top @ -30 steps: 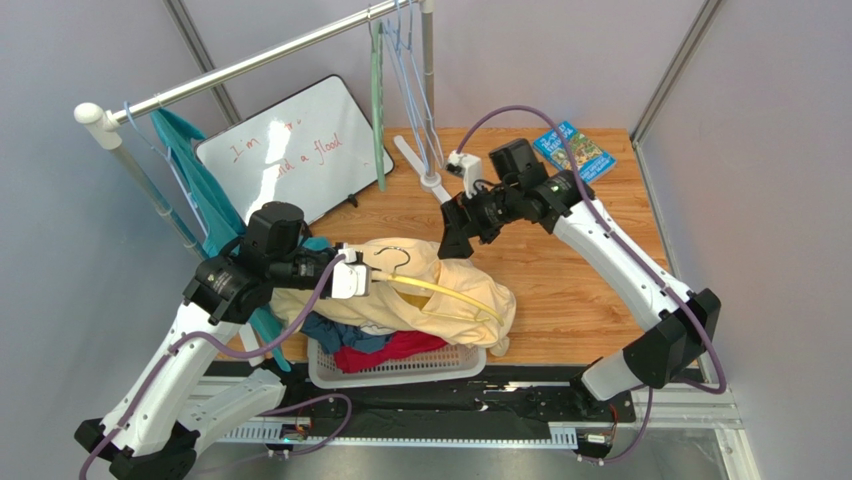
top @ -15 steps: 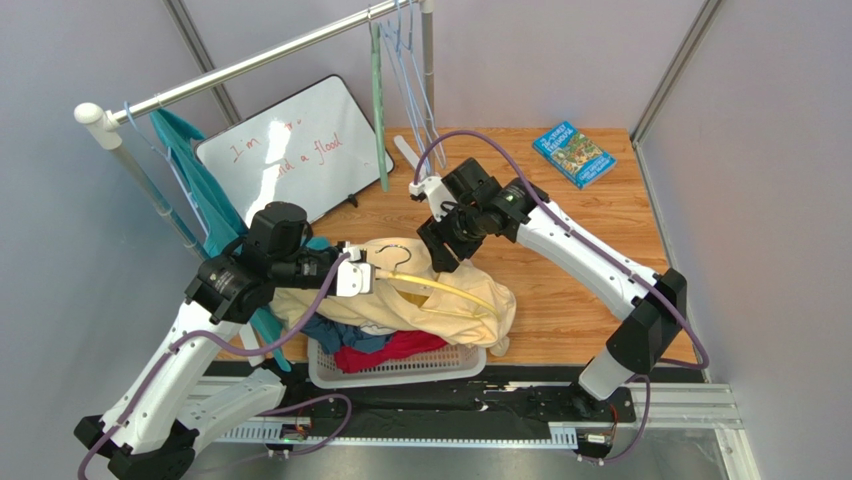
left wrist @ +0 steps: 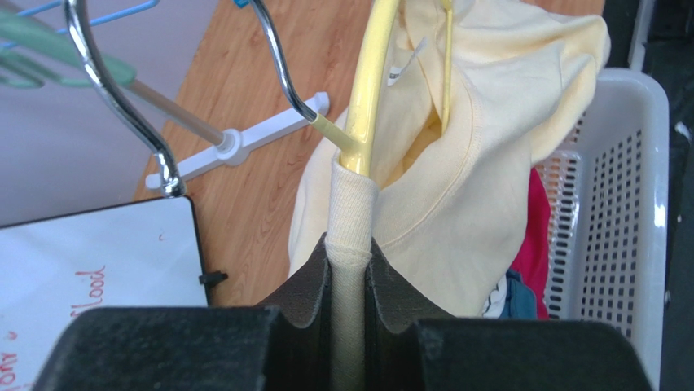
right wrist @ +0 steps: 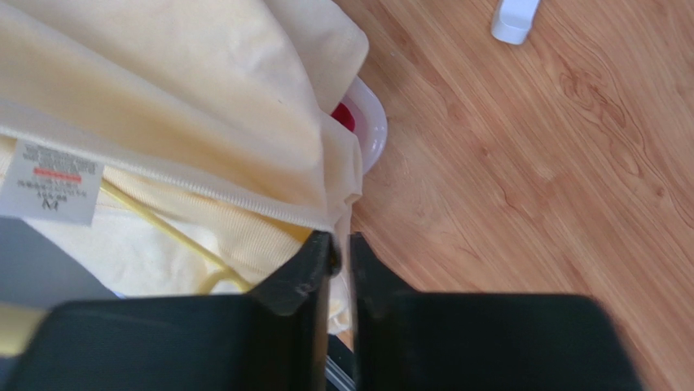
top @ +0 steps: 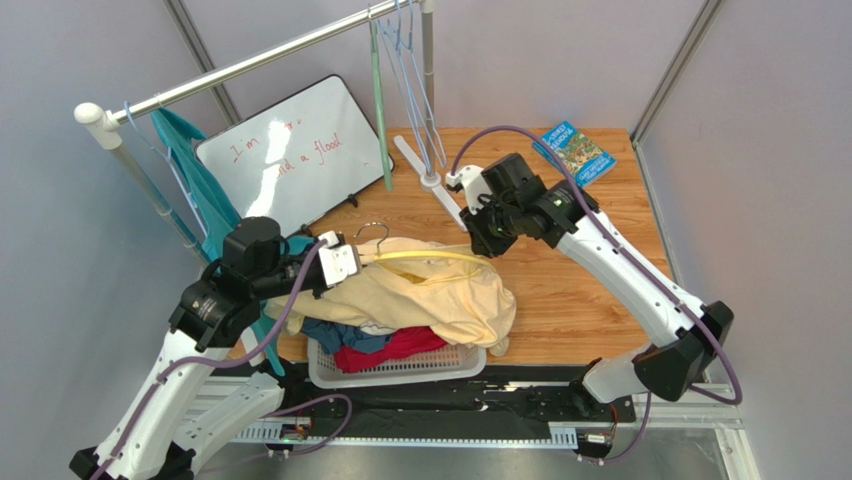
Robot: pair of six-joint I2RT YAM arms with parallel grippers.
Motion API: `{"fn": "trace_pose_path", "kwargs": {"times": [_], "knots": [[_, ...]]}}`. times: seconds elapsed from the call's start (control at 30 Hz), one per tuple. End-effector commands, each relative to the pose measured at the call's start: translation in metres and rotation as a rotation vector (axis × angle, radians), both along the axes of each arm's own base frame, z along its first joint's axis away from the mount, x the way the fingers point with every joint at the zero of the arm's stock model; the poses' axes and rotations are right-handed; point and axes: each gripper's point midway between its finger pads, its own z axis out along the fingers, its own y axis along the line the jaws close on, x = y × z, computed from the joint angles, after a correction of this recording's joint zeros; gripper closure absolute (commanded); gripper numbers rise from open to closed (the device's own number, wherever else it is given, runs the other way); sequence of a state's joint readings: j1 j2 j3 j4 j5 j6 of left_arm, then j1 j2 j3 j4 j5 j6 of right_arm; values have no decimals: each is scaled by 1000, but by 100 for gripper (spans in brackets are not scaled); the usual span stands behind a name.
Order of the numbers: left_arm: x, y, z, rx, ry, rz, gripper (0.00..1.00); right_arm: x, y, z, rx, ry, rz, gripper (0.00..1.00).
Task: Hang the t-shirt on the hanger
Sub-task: Place the T-shirt at the clothesline.
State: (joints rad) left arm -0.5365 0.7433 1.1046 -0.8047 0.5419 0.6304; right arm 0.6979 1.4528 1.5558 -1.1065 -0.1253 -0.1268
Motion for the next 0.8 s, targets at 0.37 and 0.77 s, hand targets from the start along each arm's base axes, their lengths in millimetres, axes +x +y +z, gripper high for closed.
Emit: {"fn": "trace_pose_path", "kwargs": {"times": [0.37, 0.77], "knots": [[17, 17, 37, -211, -64, 201, 100, 5, -63, 0, 33, -25, -130, 100], [21, 15, 11, 12, -144, 60, 100, 13, -60, 51, 150, -101, -90, 100]]}}
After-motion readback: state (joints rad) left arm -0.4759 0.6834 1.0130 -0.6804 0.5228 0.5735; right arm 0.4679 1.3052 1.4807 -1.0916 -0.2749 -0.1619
